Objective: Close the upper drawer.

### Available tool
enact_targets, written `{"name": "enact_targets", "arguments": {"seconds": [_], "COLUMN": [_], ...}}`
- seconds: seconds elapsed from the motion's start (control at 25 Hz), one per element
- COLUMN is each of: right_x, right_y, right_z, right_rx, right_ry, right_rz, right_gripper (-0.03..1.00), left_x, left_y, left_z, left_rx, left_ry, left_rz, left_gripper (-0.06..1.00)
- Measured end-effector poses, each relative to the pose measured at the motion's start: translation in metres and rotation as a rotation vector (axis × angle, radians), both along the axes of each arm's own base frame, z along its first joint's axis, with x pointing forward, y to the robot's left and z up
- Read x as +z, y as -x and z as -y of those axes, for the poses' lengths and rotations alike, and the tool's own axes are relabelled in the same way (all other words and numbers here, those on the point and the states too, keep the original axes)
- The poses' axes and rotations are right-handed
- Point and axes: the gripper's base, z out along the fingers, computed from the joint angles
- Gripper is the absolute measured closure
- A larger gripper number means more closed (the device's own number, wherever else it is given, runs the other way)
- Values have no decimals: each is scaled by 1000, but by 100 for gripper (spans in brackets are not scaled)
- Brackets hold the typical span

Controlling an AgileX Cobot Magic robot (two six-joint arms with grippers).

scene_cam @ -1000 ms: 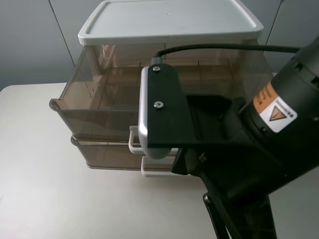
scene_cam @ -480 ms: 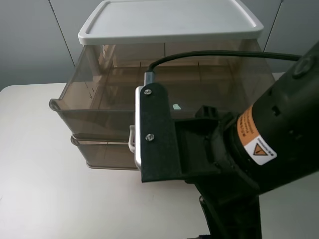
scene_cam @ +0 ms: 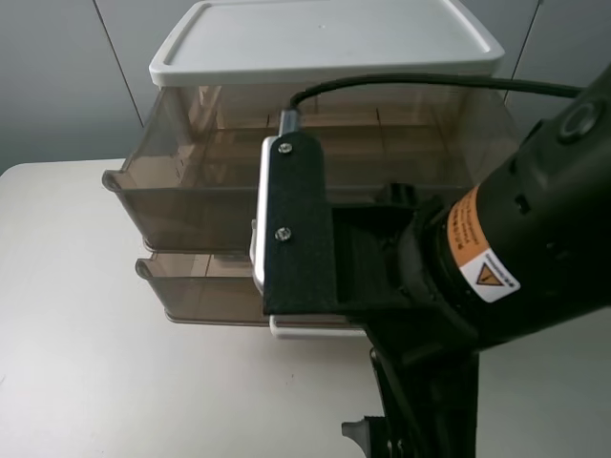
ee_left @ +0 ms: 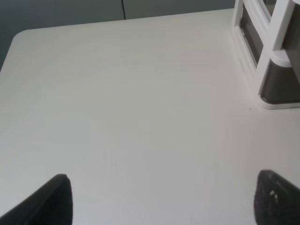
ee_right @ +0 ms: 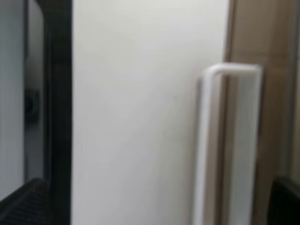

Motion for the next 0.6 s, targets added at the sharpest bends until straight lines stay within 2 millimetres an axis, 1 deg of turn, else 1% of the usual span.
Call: {"name": "enact_targets", "arguments": {"seconds": [0.12, 0.24, 0.6], "right_x": [2, 3, 3], "right_y": [-4, -6, -8], "right_z": [-3, -3, -2], "right_rx": [19, 33, 45], "right_ry": [-30, -23, -16], "right_rz": [54, 91, 121], "right_gripper": [27, 27, 27], "left_x": [0, 0, 0], "left_y": [0, 0, 0], "left_z": [0, 0, 0], "left_rx": [1, 1, 1], "left_ry": [1, 1, 1], "left_rz": [0, 0, 0], "left_gripper": [20, 20, 20]}}
